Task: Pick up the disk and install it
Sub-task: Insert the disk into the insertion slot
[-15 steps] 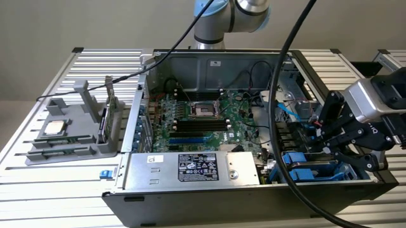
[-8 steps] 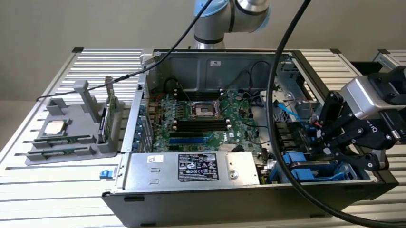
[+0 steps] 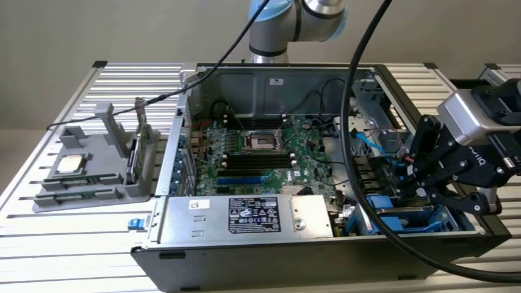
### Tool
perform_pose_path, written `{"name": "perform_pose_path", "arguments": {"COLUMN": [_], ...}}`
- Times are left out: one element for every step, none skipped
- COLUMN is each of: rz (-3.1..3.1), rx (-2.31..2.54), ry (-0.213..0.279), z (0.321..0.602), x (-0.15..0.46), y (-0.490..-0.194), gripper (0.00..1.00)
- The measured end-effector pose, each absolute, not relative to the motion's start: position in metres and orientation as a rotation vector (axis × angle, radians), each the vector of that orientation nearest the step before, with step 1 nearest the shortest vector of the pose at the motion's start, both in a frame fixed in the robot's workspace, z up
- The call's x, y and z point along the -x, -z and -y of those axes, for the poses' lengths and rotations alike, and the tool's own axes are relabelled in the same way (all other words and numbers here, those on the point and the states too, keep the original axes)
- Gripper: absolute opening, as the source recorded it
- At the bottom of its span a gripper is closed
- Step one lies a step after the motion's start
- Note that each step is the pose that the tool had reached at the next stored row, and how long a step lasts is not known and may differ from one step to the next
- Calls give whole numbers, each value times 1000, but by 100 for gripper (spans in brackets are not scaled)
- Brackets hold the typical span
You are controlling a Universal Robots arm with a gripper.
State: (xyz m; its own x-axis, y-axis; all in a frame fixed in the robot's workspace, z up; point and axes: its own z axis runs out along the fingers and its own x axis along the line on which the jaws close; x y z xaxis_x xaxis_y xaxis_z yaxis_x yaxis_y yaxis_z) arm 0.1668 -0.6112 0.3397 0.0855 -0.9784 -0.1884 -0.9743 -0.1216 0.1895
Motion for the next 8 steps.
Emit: {"name": "perform_pose_path", "arguments": {"rz": [2071,2069,2066,2062,2058,2054,2050,2046], "rx": [-2300,-2295,-2288,-2280,-2273,-2264,-2256,-2248], "ry": [416,408,396,383,370,357,345,334], "z": [611,610,610,610,610,609,609,609], "x": [-167,-167,-167,-167,-167,-167,-167,-167], "y": [-340,-340,-341,-341,-341,-341,-341,-341], "gripper": [17,17,17,17,17,17,17,17]}}
